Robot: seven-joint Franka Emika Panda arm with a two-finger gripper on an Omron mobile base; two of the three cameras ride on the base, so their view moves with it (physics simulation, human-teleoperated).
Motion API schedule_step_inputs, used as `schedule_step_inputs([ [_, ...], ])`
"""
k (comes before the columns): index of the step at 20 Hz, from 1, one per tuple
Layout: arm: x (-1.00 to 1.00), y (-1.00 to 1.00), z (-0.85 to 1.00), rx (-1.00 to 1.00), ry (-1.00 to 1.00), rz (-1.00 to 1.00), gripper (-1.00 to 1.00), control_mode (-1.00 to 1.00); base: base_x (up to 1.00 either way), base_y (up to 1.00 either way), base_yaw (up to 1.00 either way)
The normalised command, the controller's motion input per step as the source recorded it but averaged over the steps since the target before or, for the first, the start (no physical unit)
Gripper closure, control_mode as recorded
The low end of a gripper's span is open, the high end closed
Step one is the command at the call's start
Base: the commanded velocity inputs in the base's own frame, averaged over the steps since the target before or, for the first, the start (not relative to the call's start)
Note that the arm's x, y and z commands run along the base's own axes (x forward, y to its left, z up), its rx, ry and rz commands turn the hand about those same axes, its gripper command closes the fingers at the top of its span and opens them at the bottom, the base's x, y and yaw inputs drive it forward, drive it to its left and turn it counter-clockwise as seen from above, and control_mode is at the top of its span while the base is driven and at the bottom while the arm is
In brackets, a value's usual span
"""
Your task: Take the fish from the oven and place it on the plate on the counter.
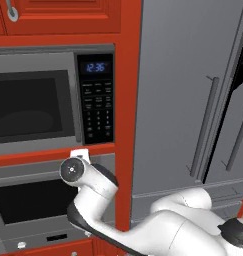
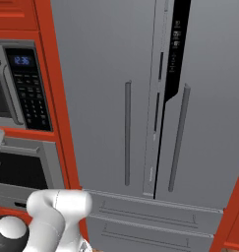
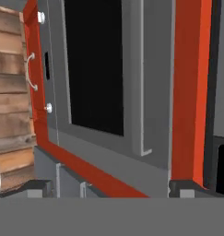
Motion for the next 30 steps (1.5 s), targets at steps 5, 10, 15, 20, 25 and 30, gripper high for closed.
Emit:
schedule_step_inputs([
  [5,0.0,0.0,-0.16,-0.03,-0.18,0.0,-1.0,-1.0,0.0,0.0,0.0],
  [10,0.0,0.07,-0.09,-0.01,-0.18,0.0,-1.0,-1.0,0.0,0.0,0.0],
  [15,0.01,0.05,-0.12,-0.01,-0.18,0.0,-1.0,-1.0,0.0,0.0,0.0],
  [20,0.05,0.0,-0.19,-0.01,-0.16,0.0,-1.0,-1.0,0.0,0.0,0.0],
  [25,0.05,0.19,-0.06,-0.03,-0.11,-0.01,-1.0,-1.0,0.0,0.0,0.0],
  [30,0.07,0.39,-0.03,-0.05,-0.05,-0.04,-1.0,-1.0,0.0,0.0,0.0],
])
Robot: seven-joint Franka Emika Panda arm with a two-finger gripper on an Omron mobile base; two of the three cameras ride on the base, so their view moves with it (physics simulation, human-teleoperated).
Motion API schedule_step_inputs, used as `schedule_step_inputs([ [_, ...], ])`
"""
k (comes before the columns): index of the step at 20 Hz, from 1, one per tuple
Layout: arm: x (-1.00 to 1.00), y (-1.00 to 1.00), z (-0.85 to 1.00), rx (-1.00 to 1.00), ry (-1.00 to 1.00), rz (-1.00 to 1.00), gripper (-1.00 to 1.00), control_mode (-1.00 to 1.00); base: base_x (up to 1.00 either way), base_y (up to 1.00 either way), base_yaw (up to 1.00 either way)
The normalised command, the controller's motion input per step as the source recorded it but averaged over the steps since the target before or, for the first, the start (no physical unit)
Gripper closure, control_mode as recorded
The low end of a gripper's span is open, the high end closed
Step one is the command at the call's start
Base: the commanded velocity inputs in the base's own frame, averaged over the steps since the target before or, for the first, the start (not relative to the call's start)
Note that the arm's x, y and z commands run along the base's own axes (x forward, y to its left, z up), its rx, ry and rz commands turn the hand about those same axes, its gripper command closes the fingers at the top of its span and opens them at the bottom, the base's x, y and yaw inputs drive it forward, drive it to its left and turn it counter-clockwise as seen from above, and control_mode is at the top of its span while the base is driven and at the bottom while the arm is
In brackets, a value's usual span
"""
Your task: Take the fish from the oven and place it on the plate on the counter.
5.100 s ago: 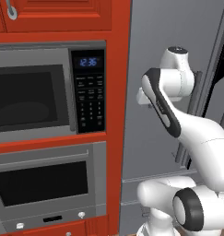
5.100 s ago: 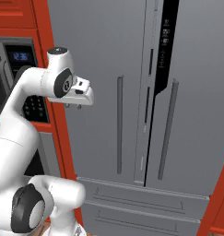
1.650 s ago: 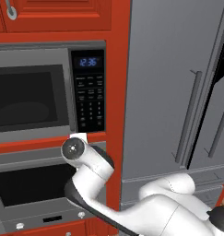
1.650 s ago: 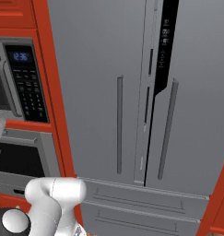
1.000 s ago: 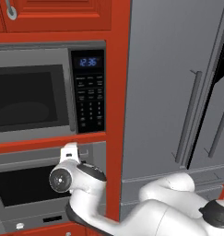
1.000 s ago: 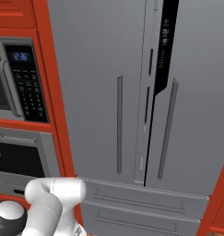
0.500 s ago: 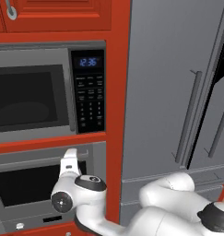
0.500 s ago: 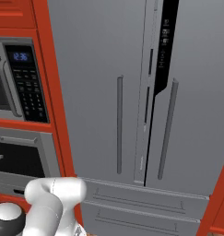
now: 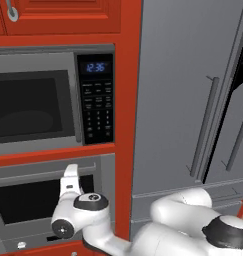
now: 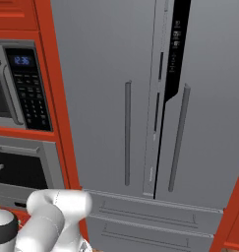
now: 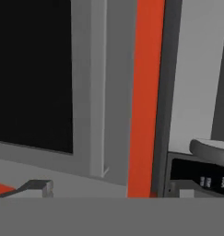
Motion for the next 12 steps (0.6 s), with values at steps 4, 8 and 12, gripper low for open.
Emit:
schedule_step_inputs([
  [4,0.1,0.37,-0.06,-0.04,-0.01,-0.06,-1.0,-1.0,0.0,0.0,0.0],
  [8,0.07,0.31,-0.1,-0.03,0.0,-0.05,-1.0,-1.0,0.0,0.0,0.0],
  [12,0.09,0.25,-0.13,-0.03,0.0,-0.05,-1.0,-1.0,0.0,0.0,0.0],
])
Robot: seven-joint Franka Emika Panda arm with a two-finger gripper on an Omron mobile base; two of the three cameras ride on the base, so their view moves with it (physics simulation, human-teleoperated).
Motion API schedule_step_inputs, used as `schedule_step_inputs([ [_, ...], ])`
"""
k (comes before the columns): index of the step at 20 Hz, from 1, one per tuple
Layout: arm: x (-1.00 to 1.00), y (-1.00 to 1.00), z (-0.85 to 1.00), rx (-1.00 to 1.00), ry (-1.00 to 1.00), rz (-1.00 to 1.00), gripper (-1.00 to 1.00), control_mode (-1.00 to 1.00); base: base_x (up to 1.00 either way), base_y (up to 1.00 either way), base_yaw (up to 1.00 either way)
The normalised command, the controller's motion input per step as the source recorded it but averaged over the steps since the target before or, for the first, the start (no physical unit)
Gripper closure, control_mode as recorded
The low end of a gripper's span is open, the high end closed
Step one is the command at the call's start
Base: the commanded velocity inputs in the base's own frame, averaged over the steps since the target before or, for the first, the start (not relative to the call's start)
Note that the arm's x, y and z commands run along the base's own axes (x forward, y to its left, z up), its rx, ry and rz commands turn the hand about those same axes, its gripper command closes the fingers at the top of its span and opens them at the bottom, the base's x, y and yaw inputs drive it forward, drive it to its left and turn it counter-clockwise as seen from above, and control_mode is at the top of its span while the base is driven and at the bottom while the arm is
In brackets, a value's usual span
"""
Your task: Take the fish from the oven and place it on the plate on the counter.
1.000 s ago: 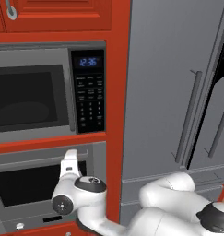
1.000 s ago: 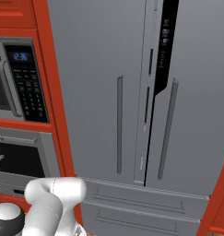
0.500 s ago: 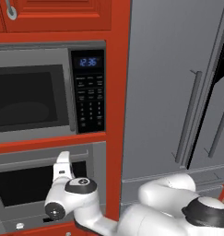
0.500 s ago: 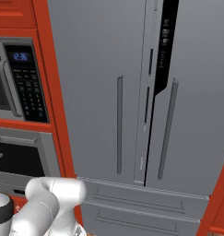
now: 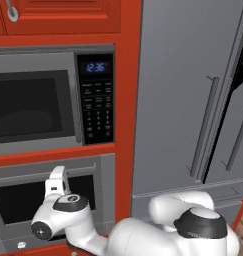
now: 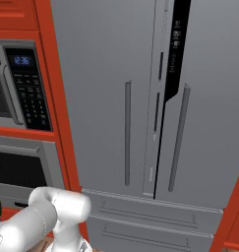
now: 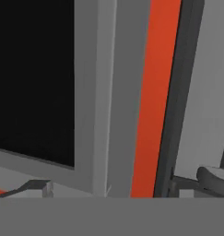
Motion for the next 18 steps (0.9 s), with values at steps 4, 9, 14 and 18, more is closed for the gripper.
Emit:
schedule_step_inputs([
  [4,0.12,0.22,-0.06,-0.03,-0.04,-0.01,-1.0,-1.0,0.0,0.0,0.0],
  [9,0.23,0.24,-0.15,0.0,-0.01,0.0,-1.0,-1.0,0.0,0.0,0.0],
  [14,0.46,0.37,-0.22,0.0,0.0,0.0,-1.0,-1.0,0.0,0.0,0.0],
  [18,0.56,0.33,-0.21,0.0,0.0,0.0,-1.0,-1.0,0.0,0.0,0.0],
])
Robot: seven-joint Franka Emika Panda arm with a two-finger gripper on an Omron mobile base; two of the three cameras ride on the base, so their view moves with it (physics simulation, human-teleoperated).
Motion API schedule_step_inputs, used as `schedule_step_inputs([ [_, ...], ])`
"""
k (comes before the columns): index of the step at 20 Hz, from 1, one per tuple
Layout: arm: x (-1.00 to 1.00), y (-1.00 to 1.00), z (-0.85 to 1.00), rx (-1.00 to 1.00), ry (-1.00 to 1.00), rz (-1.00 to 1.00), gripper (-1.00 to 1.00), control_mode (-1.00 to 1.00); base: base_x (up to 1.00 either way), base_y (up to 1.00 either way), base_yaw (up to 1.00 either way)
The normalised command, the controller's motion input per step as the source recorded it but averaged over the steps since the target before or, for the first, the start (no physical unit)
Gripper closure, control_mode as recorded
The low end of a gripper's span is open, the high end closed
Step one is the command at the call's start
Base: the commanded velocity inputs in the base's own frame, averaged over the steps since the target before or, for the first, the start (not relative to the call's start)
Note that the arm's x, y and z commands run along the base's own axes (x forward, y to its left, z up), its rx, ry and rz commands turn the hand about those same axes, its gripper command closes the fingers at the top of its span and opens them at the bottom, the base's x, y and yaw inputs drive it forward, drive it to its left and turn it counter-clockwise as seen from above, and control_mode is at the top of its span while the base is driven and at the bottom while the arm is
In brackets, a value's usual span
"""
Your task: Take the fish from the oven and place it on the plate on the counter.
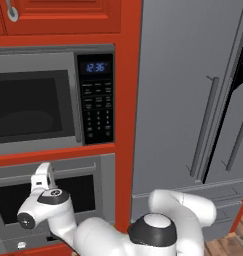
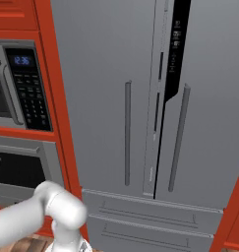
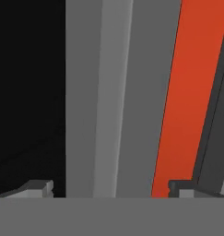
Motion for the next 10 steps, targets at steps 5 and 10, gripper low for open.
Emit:
schedule_step_inputs([
  [5,0.45,0.22,-0.31,0.0,0.0,0.0,-1.0,-1.0,0.0,0.0,0.0],
  [10,0.24,0.2,-0.29,0.0,0.0,0.0,-1.0,-1.0,0.0,0.0,0.0],
])
